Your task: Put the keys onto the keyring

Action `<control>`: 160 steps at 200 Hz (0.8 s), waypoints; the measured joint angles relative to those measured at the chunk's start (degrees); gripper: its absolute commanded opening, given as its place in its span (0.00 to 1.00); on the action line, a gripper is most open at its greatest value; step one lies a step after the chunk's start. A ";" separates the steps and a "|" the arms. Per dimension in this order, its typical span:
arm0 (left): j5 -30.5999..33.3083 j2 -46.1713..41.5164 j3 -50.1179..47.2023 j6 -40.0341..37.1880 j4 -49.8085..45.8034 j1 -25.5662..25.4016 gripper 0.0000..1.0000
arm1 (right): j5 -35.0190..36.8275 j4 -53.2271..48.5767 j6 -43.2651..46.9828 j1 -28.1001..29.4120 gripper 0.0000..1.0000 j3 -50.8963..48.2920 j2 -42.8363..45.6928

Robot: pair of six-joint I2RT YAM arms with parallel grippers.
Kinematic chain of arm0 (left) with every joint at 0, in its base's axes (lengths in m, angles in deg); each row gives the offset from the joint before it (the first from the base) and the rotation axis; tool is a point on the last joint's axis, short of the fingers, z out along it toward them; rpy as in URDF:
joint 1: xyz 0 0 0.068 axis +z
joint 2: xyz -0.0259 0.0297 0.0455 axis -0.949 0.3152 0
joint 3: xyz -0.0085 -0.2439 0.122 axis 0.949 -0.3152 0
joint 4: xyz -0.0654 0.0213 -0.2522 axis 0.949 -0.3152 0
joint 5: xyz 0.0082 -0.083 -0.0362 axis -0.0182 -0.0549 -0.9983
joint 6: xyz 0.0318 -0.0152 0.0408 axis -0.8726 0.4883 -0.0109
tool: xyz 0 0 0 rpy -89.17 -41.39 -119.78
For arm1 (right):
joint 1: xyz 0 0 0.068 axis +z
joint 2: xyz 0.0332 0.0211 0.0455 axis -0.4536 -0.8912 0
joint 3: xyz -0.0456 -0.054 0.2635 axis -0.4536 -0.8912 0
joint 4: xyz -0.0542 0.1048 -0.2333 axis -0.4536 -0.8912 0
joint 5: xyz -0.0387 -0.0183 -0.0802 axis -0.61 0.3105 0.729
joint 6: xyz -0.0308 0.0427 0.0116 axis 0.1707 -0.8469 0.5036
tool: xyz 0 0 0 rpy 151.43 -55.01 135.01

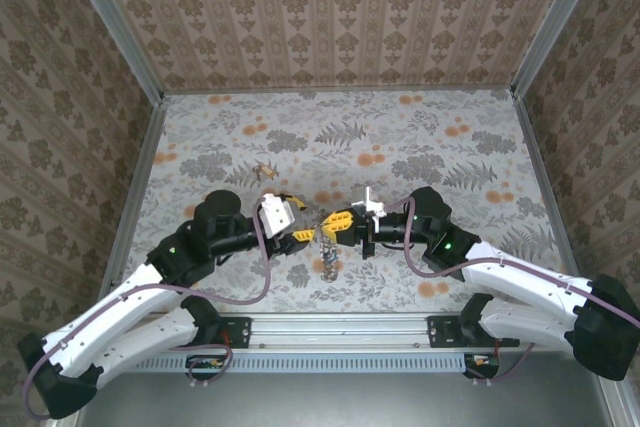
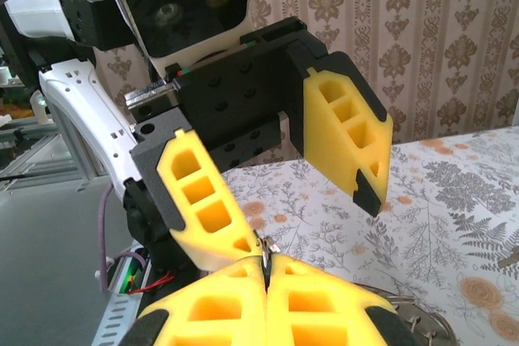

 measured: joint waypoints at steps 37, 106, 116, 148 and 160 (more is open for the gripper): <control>1.75 3.56 1.64 -1.07 1.38 0.07 0.50 | 0.00 0.02 0.17 0.39 0.00 -0.11 -0.48; 12.31 9.94 5.62 0.68 1.86 2.19 0.62 | -0.20 0.28 0.59 0.74 0.00 -0.52 -1.25; 11.78 9.86 5.62 0.90 1.64 2.60 0.62 | -0.15 0.57 0.59 0.74 0.00 -0.63 -1.29; 4.96 3.80 2.95 1.53 1.88 3.98 0.55 | 1.03 1.81 0.31 0.74 0.00 -1.44 -1.29; 0.81 0.26 1.46 1.55 1.68 5.51 0.53 | 1.38 2.25 -0.22 0.74 0.00 -1.66 -1.27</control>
